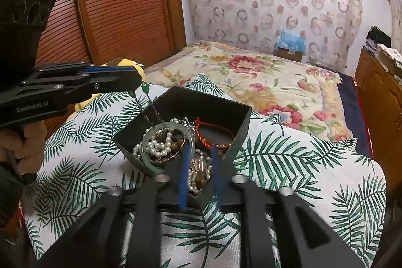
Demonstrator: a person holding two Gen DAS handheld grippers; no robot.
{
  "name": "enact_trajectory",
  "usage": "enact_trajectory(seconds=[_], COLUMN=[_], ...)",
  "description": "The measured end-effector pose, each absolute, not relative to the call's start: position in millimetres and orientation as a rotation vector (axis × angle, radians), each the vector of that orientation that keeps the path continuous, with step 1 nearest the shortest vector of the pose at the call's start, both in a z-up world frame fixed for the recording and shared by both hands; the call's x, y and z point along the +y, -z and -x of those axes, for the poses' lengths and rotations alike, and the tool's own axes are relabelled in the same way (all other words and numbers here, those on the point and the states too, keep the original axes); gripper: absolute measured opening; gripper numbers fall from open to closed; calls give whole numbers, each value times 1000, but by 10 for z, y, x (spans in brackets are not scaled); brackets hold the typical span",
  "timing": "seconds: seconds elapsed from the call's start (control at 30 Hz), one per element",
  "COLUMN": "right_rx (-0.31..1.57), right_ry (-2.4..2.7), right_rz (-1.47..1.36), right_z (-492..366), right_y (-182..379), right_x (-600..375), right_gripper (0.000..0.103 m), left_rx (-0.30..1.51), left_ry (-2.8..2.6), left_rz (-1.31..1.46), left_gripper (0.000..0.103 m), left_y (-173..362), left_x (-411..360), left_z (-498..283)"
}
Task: Organize jewelry
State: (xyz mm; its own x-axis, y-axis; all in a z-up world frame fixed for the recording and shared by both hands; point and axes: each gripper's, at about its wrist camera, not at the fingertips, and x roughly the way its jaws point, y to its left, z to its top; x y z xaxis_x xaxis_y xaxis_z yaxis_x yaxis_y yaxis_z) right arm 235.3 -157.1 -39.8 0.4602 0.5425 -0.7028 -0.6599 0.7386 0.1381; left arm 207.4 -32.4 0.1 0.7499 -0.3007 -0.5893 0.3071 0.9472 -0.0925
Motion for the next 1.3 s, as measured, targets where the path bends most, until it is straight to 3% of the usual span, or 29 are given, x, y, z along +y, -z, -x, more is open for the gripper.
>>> enact_trajectory(seconds=[0.1, 0.17, 0.23, 0.3, 0.4, 0.5, 0.87, 1.3], right_rx=[800, 796, 790, 779, 752, 718, 606, 540], right_ry=[-734, -720, -702, -682, -644, -609, -497, -381], right_rz=[156, 151, 146, 132, 111, 79, 20, 2], right_z=[-2352, -2330, -2301, -2239, -2125, -1971, -1414, -1003], right_y=[393, 379, 359, 313, 229, 114, -210, -297], right_x=[-1593, -1638, -1685, -1753, -1840, -1933, -2153, -2227], right_gripper=[35, 35, 35, 38, 55, 66, 101, 101], left_rx=[648, 645, 638, 632, 620, 610, 578, 564], left_ry=[317, 303, 283, 261, 229, 190, 82, -11], left_rz=[-8, -12, -16, -22, -27, -30, -29, 7], left_gripper=[15, 28, 51, 61, 84, 94, 95, 95], left_y=[20, 23, 22, 15, -6, -35, -113, -36], left_x=[-308, -308, -305, -309, -315, -321, -265, -26], left_z=[-2072, -2041, -1988, -1917, -1806, -1653, -1039, -588])
